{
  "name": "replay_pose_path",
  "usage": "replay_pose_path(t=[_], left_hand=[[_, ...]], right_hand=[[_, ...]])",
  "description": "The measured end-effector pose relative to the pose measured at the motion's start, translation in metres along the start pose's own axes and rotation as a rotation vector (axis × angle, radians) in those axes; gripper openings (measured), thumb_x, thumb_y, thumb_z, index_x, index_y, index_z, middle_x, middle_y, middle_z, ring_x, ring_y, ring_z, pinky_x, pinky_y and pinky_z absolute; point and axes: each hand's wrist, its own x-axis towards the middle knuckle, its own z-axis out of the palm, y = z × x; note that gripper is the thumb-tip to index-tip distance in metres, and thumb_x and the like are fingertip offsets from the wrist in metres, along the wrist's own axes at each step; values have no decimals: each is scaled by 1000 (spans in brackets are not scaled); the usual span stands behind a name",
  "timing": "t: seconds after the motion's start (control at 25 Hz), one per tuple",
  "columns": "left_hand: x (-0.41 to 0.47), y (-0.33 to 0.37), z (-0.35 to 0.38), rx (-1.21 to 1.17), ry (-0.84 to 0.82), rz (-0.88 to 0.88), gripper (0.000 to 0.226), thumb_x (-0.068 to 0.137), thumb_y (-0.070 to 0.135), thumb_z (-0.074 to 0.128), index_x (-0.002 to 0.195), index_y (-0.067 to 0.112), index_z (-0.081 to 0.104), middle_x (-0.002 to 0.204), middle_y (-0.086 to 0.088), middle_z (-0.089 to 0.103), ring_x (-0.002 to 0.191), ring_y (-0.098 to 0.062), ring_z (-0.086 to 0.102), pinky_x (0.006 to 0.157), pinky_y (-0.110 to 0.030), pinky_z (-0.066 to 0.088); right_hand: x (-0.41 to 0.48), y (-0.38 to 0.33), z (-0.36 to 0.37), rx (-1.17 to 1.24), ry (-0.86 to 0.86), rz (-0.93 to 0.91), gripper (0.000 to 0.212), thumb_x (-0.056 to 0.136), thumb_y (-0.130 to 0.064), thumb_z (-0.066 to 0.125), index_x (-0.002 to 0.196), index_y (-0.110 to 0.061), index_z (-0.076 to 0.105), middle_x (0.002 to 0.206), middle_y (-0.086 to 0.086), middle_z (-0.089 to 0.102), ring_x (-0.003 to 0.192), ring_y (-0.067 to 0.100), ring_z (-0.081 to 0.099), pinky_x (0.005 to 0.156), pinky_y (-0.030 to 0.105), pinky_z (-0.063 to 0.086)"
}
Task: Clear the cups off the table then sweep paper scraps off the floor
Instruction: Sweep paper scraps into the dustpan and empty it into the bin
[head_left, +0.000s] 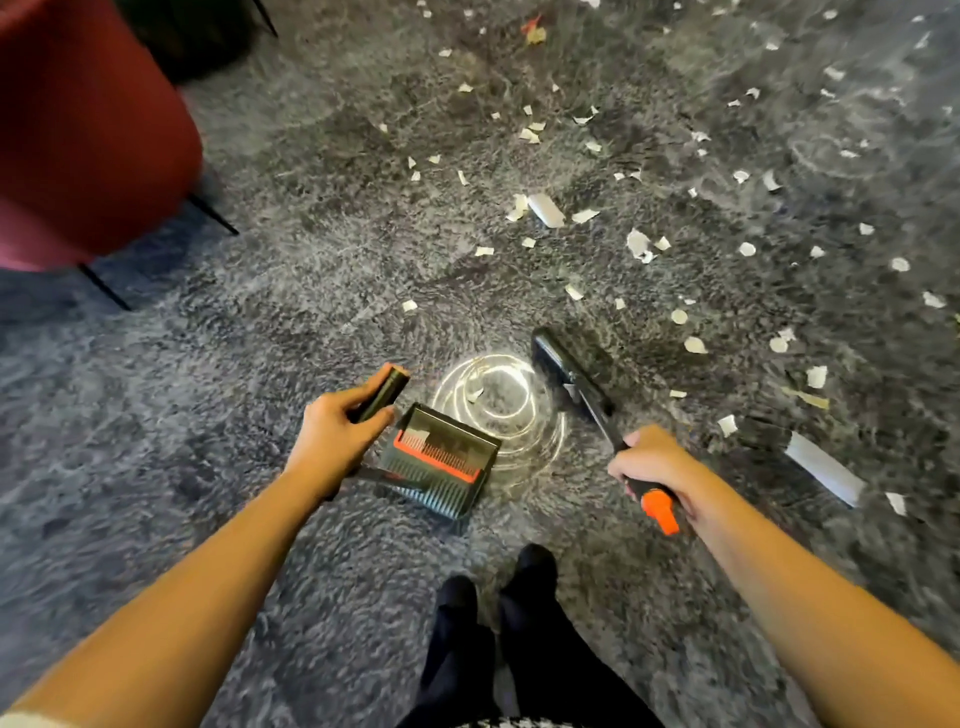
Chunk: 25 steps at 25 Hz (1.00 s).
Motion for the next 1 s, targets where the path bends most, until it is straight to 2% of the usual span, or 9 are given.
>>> replay_pose_path(t=[0.08,0.16,0.28,0.4,0.48,0.64,0.8,0.92,1.0], left_hand=[[12,1,-1,-2,16,-35,46,84,16,70,128,25,59,89,6,69,60,7,48,55,-8,37],[29,4,-3,-1,-2,-67,46,84,17,70,128,25,59,78,5,65,59,-1,47,57,-19,38],[46,10,-7,6,-18,-68,46,84,17,69,128,29,58,64,12,61,47,1,43,50,-19,38],[48,15,-5,5,-39,-55,48,84,18,68,129,33,56,86,10,69,51,-6,51,50,-23,43],[45,18,0,7,-49,-43,48,85,18,67,129,33,56,93,6,68,45,0,51,44,-19,44],[34,16,-2,-23,-53,-43,47,86,16,66,130,28,56,80,2,68,37,2,47,41,-18,42],[18,7,-13,-58,-91,-34,47,87,13,67,131,24,57,71,3,69,47,-10,51,49,-28,47],[7,22,1,-44,-223,112,46,85,8,67,130,19,58,67,12,71,43,11,47,47,-7,41],[2,36,16,-21,-321,197,46,85,8,68,129,22,59,80,13,70,50,15,49,51,-10,46]], right_hand=[[8,-7,18,-89,-71,-26,38,72,8,57,110,7,58,74,14,53,53,24,48,48,28,34],[12,-12,35,-178,-149,-69,57,77,4,58,132,9,42,96,20,61,57,26,52,48,28,38],[4,-18,50,-293,-186,-125,53,79,-2,60,130,5,48,99,20,65,60,22,55,49,26,41],[-6,-20,53,-271,-246,-147,55,75,0,61,129,2,50,81,12,61,44,15,55,40,20,41],[-12,-19,48,-221,-278,-149,56,73,2,59,128,1,51,71,9,61,38,12,54,38,20,41],[-30,-8,33,-131,-316,-159,60,73,6,56,131,-8,53,42,-4,60,35,10,52,38,20,43],[-58,8,29,-33,-311,-155,70,74,6,57,140,-15,44,42,-4,61,34,10,52,38,19,42],[-83,27,29,49,-245,-153,61,74,5,56,132,-10,52,43,1,57,35,12,51,38,21,42],[-101,44,30,87,-182,-147,54,75,6,56,128,-1,54,47,4,56,35,12,51,39,22,42]])
